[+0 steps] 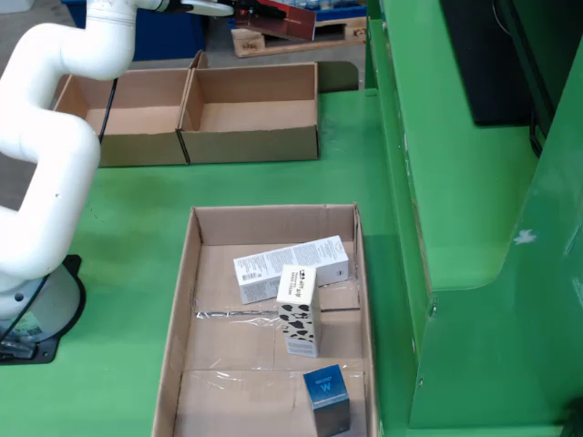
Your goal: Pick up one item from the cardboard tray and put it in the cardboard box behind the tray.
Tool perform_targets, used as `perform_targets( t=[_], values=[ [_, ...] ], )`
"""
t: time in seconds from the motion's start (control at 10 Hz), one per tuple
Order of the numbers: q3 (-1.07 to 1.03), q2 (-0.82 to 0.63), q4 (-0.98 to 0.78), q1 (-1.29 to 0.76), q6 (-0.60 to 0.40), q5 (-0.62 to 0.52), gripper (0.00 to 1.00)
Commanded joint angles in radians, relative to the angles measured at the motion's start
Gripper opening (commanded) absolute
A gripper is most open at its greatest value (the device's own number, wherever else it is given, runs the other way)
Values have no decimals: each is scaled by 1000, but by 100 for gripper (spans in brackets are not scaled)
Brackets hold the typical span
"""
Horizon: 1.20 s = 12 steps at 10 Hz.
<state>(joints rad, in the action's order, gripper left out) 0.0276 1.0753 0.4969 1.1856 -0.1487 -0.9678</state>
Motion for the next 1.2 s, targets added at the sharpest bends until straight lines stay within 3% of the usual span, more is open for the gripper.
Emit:
perform_targets(
  t=[0.0, 0.2, 0.3, 0.4, 0.6, 1.1],
  values=[
    [-28, 53, 15, -50, 0, 15, 0],
    [-28, 113, 15, -47, 5, 14, 0],
    [-28, 135, 15, -38, 62, 14, 0],
    [-28, 157, 15, -31, 5, 14, 0],
    [-28, 177, 15, -23, 46, 14, 0],
    [-28, 200, 15, -7, 33, 14, 0]
  ],
)
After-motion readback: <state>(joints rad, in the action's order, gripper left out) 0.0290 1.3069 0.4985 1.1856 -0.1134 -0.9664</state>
